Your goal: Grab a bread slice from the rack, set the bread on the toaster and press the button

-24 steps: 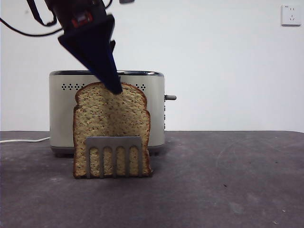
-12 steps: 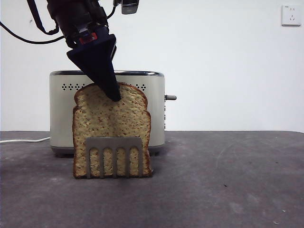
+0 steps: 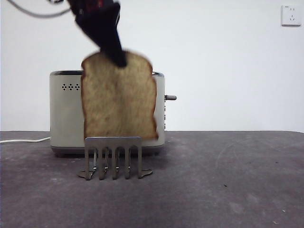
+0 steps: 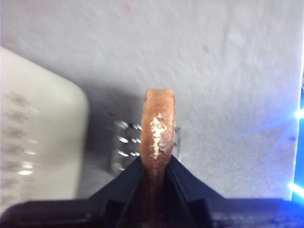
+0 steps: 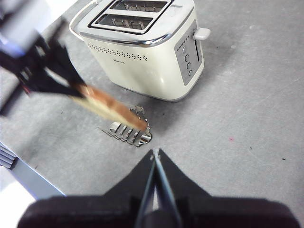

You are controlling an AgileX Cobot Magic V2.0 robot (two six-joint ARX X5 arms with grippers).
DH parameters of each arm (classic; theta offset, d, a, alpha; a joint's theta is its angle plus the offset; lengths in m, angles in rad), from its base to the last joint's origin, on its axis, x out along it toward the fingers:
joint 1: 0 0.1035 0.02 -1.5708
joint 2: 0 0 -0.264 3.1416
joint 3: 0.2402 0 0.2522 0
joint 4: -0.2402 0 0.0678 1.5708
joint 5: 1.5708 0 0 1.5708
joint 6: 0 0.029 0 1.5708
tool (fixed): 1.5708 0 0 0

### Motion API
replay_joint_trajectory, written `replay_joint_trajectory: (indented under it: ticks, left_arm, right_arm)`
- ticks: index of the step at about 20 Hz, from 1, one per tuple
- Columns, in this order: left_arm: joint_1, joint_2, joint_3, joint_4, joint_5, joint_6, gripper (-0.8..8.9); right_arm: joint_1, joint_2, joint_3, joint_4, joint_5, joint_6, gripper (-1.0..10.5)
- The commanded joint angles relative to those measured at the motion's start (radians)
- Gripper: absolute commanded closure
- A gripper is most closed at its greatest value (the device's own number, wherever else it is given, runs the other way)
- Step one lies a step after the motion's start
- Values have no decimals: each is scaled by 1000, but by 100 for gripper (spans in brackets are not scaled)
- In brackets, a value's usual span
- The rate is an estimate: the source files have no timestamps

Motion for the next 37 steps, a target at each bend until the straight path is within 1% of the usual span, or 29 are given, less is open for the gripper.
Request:
replay_joint_trajectory:
  ticks: [1, 3, 6, 8, 11, 15, 17, 21, 25, 30, 37]
  left_arm:
    - [-2, -5, 107, -61, 4, 12, 822]
    - [-2, -5, 225, -111, -45, 21, 822]
    - [-1, -5, 367, -132, -149, 65, 822]
    - [11, -5, 425, -129, -206, 107, 822]
    - [45, -5, 443, -126, -229, 193, 822]
    - [101, -4, 443, -84, -217, 264, 822]
    - [126, 1, 443, -71, -183, 300, 822]
    - [185, 34, 443, -72, -85, 304, 822]
    - [204, 72, 443, -82, -38, 305, 822]
    - [212, 120, 443, -91, -11, 319, 822]
    - [235, 187, 443, -91, -10, 322, 822]
  right_arm:
    - [3, 2, 1, 2, -1, -9, 958]
    - [3, 2, 1, 2, -1, -11, 958]
    - [3, 4, 1, 2, -1, -12, 958]
    - [3, 8, 1, 2, -1, -12, 958]
    - [3, 12, 1, 0, -1, -12, 958]
    - [3, 19, 1, 0, -1, -12, 958]
    - [3, 26, 1, -1, -1, -12, 958]
    - [3, 38, 1, -1, -1, -12, 958]
    - [3, 45, 1, -1, -1, -12, 958]
    - [3, 50, 1, -1, -1, -13, 958]
    - [3, 53, 1, -1, 0, -13, 958]
